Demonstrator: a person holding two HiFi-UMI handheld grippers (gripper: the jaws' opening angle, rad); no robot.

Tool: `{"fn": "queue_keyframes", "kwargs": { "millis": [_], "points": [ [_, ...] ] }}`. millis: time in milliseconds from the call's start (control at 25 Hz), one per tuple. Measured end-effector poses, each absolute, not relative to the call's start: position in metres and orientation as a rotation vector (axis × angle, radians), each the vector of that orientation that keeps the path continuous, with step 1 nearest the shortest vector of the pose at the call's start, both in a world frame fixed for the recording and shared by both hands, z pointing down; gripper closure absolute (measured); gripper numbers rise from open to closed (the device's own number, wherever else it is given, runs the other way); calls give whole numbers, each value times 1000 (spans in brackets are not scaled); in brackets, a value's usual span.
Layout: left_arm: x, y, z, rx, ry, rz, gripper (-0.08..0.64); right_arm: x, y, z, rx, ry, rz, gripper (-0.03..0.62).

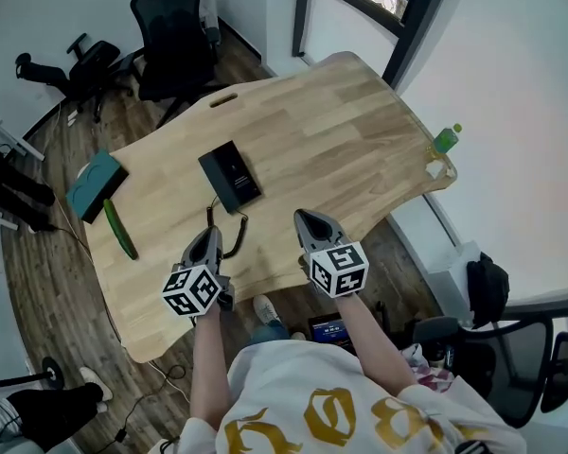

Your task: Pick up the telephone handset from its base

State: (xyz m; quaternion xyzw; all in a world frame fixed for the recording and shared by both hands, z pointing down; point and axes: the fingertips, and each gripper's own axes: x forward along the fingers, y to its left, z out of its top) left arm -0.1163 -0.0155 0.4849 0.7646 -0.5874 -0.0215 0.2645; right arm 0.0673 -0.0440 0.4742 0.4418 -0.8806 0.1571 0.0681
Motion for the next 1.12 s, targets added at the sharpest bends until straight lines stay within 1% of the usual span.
{"fn": "queue_keyframes", "kwargs": {
  "millis": [160,320,1120],
  "points": [
    [-129,-50,489,2064,-1538,-98,554,55,-72,478,1321,-2667,541,588],
    [-138,-78,491,2089,-1507,-75,554,39,-94,476,1306,-2698,601,588],
    [-179,-129,490,2052,-1537,-122,554,-7,-148,472,1229,-2688,510,588]
  ]
}}
